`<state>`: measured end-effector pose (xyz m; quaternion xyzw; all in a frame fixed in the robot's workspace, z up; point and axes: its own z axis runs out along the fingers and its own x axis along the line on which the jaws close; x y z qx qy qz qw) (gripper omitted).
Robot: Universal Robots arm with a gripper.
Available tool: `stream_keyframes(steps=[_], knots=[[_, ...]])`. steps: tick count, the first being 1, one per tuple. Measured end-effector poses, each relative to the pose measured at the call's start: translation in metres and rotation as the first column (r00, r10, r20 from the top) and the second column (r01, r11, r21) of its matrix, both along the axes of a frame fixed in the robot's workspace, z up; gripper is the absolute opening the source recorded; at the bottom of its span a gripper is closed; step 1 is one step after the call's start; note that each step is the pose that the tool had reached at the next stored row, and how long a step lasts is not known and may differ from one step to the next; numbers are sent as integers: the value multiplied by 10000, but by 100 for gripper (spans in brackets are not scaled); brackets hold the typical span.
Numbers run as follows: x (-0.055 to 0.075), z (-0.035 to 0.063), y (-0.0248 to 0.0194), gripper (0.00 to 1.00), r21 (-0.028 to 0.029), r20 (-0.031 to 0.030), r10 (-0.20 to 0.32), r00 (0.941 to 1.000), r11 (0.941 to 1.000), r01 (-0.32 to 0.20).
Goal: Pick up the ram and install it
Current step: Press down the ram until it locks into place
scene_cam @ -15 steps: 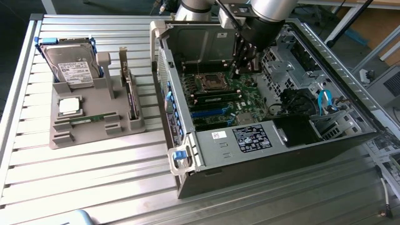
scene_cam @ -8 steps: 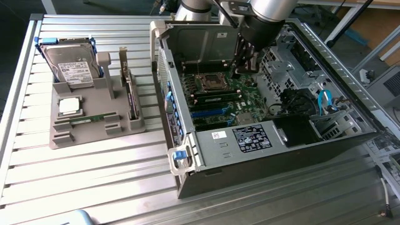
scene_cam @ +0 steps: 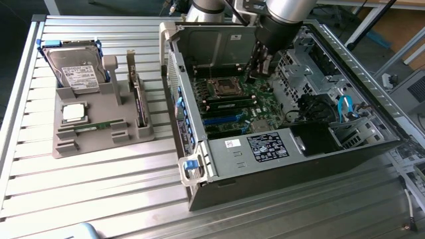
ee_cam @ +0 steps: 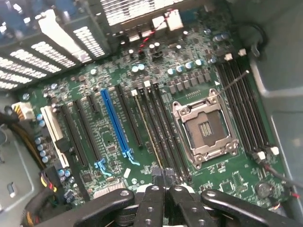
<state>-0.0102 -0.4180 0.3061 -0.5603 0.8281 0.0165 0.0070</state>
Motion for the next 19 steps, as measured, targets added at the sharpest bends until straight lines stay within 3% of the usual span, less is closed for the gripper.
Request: stream_keyframes(steps=[4,8,10,11,16,19], knots=[[0,-1,0,11,0,0,-672,9977,9977,672],[0,-2,0,11,1,0,-1314,9913,9913,1314],[0,-2,0,11,0,0,-1933,9811,9811,1933],[0,-3,0,11,1,0,-2423,9702,9702,2423],[0,-4,0,11,0,0,-3206,9472,9472,3206],[0,-4,0,11,-1,0,-3678,9299,9299,3678]])
